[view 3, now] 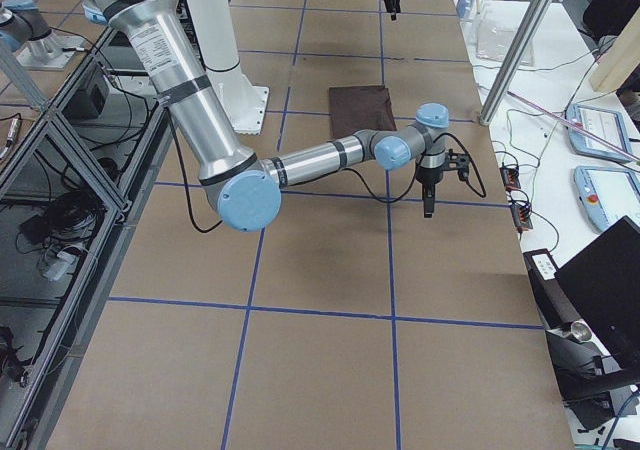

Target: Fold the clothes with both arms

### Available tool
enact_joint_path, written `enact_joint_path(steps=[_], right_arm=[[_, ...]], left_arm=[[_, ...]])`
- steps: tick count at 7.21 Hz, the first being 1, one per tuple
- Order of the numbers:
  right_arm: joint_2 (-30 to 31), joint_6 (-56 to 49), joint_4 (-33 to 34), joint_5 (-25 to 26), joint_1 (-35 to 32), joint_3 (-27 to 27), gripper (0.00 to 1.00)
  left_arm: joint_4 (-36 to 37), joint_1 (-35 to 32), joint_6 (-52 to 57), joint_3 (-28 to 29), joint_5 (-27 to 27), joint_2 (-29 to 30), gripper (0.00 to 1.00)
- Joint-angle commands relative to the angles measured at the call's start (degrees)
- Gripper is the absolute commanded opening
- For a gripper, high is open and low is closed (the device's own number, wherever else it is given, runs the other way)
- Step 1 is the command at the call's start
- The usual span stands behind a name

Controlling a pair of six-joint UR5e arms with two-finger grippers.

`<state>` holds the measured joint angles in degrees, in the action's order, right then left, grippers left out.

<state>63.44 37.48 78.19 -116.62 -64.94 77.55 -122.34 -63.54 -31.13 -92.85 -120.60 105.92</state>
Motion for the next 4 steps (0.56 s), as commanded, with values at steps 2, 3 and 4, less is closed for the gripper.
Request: enact_joint_path(steps=[2, 3, 4], right_arm=[[8.34, -24.94, 0.12, -17.1, -16.94, 1.01, 1.0], [12.11, -27.61, 0.12, -18.63, -19.67, 3.28, 1.0], [14.41, -28.08, 0.21, -18.64, -21.09, 4.7, 1.0]], left_arm=[[8.2, -17.36, 23.94, 0.4, -9.88, -5.28, 1.0], [16.78, -22.98, 31.75, 0.22, -12.44, -4.85, 1.0], [23.74, -26.25, 37.66, 0.13, -13.33, -4.67, 1.0]])
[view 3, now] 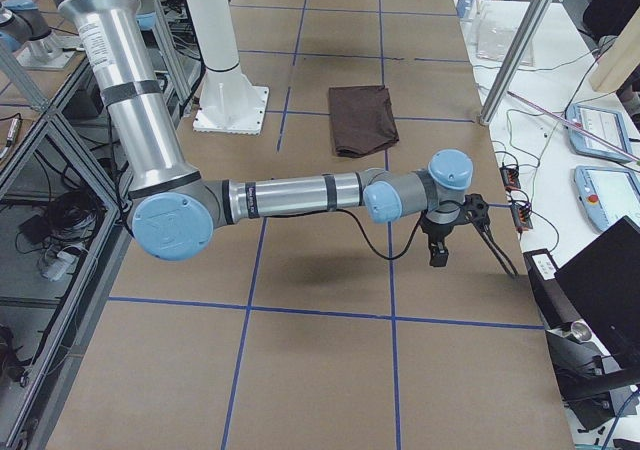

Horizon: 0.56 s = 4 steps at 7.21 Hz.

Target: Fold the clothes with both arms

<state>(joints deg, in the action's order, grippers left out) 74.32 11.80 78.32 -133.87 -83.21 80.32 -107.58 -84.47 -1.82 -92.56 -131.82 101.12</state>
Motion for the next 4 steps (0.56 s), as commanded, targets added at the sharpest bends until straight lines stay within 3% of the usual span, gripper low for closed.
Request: enact_joint_path(steps=[1, 3, 4], right_arm=[[3.72, -2.66, 0.69, -1.4, -3.71, 1.95, 1.0], [4.07, -11.65, 4.36, -0.61, -5.2, 2.03, 1.0], [6.42, -15.37, 6.73, -1.3, -5.21, 4.64, 1.0]], left_arm=[[14.62, -5.61, 9.19, -1.03, -2.12, -1.87, 1.0], [14.94, -5.53, 6.93, -2.62, -1.94, -5.31, 1.0], [14.94, -5.53, 6.74, -3.93, -1.86, -6.45, 1.0]])
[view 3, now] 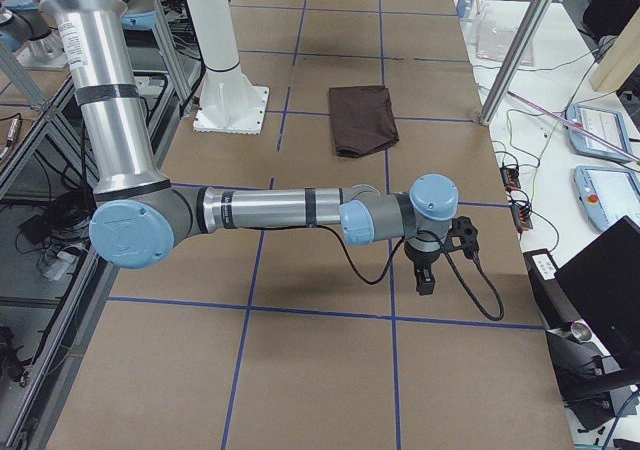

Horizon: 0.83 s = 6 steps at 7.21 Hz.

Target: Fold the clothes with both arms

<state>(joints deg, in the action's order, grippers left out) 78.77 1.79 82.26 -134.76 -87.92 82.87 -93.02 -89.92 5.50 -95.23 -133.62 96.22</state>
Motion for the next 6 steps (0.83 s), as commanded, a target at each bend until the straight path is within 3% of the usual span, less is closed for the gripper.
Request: enact_joint_path(steps=[1, 3, 6], right_arm=[[6.35, -5.56, 6.13, 0.02, -0.07, 8.47, 1.0], [6.92, -5.65, 10.81, 0.2, -0.06, 12.22, 1.0], [6.57, -4.86, 10.91, 0.99, 3.18, 12.14, 1.0]], left_arm=[[-0.49, 0.19, -0.58, -1.45, 0.29, -3.74, 1.0], [-0.67, 0.27, -0.49, -1.98, -0.15, -5.86, 1.0], [-0.5, 0.28, -0.23, -3.47, -0.23, -5.43, 1.0]])
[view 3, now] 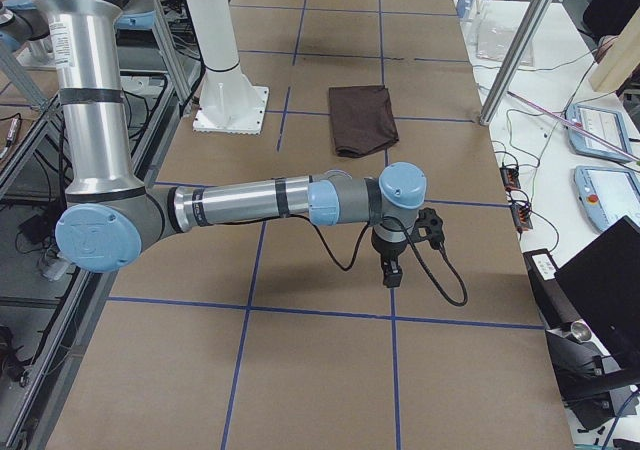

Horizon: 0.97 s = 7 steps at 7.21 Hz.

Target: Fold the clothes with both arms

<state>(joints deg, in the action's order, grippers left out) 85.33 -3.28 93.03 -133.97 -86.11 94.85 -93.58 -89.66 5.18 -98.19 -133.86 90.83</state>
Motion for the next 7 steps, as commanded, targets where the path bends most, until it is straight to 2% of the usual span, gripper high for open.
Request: enact_joint_path(steps=[1, 4, 5, 7], right_arm=[[-0.16, 0.3, 0.22, -0.06, 2.07, 0.07, 1.0], [-0.34, 0.3, 0.13, 0.2, 2.34, -0.89, 1.0], [-0.43, 0.38, -0.48, 0.03, 2.52, -4.2, 1.0], [-0.6, 0.21, -0.48, 0.29, 2.52, -3.54, 1.0]], left_arm=[[0.5, -0.07, 0.09, -0.77, 0.0, -0.82, 1.0], [1.55, -0.16, 0.01, 0.28, 0.35, -1.62, 1.0], [4.08, 0.01, 0.01, 0.37, 0.53, -1.7, 1.0], [9.54, 0.01, -0.34, -0.87, -0.08, -0.57, 1.0]])
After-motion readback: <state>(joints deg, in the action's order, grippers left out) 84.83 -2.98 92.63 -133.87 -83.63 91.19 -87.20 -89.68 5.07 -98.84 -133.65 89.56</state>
